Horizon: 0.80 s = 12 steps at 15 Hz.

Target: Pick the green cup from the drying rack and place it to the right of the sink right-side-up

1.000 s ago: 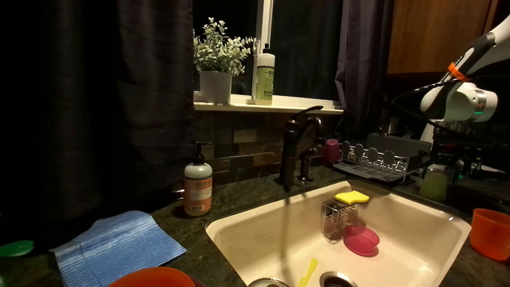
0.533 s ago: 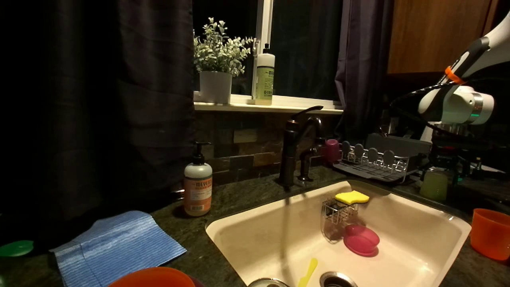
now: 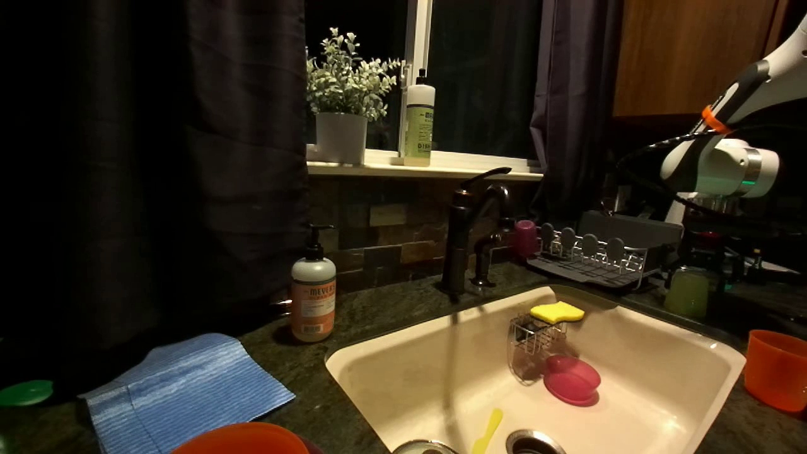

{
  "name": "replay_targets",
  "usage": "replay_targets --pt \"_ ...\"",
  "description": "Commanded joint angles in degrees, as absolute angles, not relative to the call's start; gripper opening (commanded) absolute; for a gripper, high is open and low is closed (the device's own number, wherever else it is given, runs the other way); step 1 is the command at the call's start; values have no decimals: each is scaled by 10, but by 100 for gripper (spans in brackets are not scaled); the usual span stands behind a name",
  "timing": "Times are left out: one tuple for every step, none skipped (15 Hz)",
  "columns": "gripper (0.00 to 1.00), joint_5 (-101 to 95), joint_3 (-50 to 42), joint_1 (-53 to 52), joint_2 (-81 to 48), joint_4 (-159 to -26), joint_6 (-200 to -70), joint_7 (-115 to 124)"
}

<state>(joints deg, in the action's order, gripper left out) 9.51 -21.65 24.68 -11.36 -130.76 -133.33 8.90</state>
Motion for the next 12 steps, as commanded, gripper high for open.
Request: replay_targets --pt "100 116 -218 251 -130 -1289 -1308 73" --pt "100 115 -218 251 -131 -1287 -1307 75" --pt "90 115 -218 250 -131 -1287 -1308 77" --pt "72 113 -218 249 -130 -1288 -1308 82" --pt "66 113 -218 248 -129 -1288 -1308 84" --pt "58 114 -218 248 -128 -1288 -1308 84" --pt "49 114 -218 248 -128 -1286 -1308 85" --pt "49 113 -218 248 -128 -1285 -1310 85" --pt "49 110 -219 247 -130 -1285 -1312 87" --pt "49 109 -219 247 -130 -1284 -1312 87" --pt "49 109 -220 247 -131 -1284 -1312 88" --pt "49 108 -219 246 -129 -1284 -1313 92"
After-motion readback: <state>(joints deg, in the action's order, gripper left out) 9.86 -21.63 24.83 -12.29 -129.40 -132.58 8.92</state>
